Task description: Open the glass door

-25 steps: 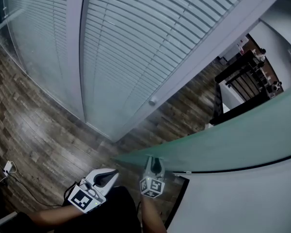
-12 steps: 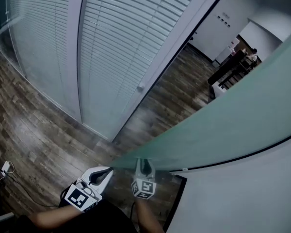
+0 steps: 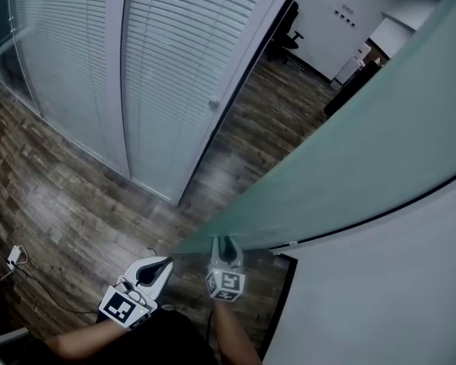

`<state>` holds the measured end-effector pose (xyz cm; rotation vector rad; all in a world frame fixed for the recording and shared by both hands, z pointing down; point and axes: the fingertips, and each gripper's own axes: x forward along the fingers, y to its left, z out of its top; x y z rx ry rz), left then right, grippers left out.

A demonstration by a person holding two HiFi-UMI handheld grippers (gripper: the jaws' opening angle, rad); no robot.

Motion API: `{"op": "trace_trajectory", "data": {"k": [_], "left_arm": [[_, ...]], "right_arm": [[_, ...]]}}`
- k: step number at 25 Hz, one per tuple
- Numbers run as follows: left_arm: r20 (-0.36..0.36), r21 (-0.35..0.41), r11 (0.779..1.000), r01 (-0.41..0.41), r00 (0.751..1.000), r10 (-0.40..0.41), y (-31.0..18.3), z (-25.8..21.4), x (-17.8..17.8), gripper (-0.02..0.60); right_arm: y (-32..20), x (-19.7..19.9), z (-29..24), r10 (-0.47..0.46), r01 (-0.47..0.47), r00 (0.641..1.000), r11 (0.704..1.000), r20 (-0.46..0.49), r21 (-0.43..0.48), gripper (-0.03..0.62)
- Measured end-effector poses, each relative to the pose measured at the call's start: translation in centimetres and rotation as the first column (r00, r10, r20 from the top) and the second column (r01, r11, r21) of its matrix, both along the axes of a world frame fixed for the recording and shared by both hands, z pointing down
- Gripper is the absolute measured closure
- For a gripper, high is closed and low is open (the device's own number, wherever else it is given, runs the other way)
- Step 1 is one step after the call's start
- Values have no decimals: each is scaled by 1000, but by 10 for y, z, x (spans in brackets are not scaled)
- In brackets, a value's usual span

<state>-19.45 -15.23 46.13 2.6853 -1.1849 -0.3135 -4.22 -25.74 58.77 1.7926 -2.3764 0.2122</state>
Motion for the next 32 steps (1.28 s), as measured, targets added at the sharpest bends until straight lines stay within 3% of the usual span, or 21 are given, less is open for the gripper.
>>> {"op": "trace_trajectory", "data": {"k": [6,13,15,18,21,28,32], "left_arm": [[-4,-41,998,-44,999,44,46,-12,13,581],[-6,68,994,-88,996,88,58,-28,41,580],[6,57,993,-100,995,100,53,-27,46,502],[37,24,990,-139,990,138,50,-24,60,471],[26,86,977,-195,981,193,49,-37,76,469],[81,61,964,-261,963,255,52,-22,98,471],[75,58,960,-275,960,270,59,-26,104,517]], "right_arm": [[37,2,-15,-30,30,999,999,-16,-29,487],[70,7,-13,-76,75,997,995,-12,-70,485],[76,7,-14,-74,73,997,994,-13,-75,485],[89,11,-13,-66,65,998,994,-14,-87,485],[101,14,-11,-58,58,998,995,1,-82,485],[120,19,-4,-68,69,997,994,24,-90,480],[131,26,-5,-32,36,998,996,44,-77,477]]}}
